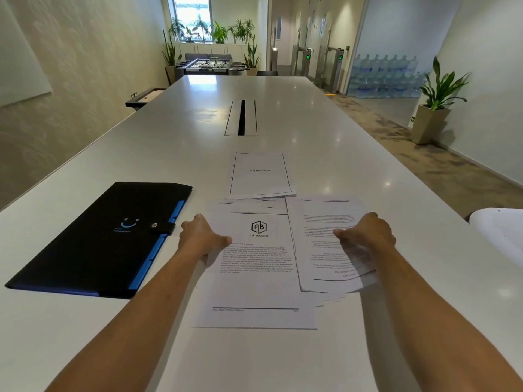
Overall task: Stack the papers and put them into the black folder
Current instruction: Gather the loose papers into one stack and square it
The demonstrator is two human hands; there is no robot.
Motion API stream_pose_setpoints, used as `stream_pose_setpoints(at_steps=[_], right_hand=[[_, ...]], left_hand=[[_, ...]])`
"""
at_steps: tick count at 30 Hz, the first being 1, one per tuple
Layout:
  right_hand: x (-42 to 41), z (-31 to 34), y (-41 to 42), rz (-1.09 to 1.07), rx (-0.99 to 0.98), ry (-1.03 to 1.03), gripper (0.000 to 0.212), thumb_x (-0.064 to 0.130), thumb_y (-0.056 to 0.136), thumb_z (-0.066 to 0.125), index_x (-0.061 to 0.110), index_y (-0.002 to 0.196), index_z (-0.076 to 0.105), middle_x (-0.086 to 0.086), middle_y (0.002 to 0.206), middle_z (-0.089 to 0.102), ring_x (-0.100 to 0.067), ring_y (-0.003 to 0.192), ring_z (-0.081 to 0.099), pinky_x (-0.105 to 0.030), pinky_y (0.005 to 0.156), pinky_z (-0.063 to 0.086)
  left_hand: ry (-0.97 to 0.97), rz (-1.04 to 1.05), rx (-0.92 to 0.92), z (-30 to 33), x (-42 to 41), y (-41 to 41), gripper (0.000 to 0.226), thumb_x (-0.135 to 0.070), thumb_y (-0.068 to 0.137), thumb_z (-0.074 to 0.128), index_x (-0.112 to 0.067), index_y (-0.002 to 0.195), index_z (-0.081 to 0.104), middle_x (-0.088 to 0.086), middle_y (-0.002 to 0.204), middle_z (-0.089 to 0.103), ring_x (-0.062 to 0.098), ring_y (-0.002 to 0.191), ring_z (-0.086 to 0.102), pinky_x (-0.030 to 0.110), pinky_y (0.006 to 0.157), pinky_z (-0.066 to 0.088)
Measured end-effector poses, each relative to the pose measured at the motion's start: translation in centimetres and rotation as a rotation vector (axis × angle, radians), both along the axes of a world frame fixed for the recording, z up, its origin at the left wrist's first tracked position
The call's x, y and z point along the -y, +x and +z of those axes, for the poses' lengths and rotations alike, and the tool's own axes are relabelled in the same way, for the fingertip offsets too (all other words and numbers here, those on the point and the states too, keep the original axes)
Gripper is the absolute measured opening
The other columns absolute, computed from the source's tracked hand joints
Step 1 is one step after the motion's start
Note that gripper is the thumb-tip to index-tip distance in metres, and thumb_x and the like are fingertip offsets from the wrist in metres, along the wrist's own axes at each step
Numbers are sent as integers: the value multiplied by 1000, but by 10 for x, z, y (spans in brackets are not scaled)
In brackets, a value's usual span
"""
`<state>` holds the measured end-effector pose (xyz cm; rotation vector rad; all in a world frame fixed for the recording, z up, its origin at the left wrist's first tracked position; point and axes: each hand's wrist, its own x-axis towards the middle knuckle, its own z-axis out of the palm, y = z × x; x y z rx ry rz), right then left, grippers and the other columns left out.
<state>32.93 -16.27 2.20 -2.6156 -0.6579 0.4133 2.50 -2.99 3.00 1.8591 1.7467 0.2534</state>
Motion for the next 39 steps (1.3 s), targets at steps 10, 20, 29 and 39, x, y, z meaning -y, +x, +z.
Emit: stream_pose_setpoints(at_steps=[10, 20, 29, 39], right_hand=[[16, 35, 24, 79, -210, 253, 35, 13, 71, 83, -4, 92, 62, -20, 94, 69, -34, 84, 67, -45, 82, 56], [29, 17, -36, 122, -253, 302, 44, 25, 67, 82, 13, 100, 56, -14, 100, 69, -31, 84, 69, -46, 79, 59], [1, -20, -82, 250, 124, 96, 57, 45, 79, 66, 9, 121, 50, -14, 117, 57, -33, 106, 54, -41, 80, 50], [-12, -23, -96, 273, 108, 117, 62, 50, 79, 67, 10, 123, 49, -13, 120, 60, -33, 108, 57, -41, 83, 52]], left_hand=[[97, -64, -83, -10, 1, -2, 77, -47, 76, 76, -12, 135, 42, 15, 132, 44, 31, 110, 55, 35, 78, 46], [201, -30, 10, -16, 13, 9, 73, -43, 80, 73, -9, 137, 40, 18, 129, 52, 36, 117, 51, 42, 89, 48], [37, 41, 302, -2, 13, 15, 80, -41, 84, 71, -10, 147, 31, 16, 142, 47, 34, 128, 47, 42, 97, 45], [-265, 230, 759, -2, 3, 6, 80, -22, 81, 77, -11, 146, 31, 16, 131, 50, 26, 105, 54, 36, 85, 47]])
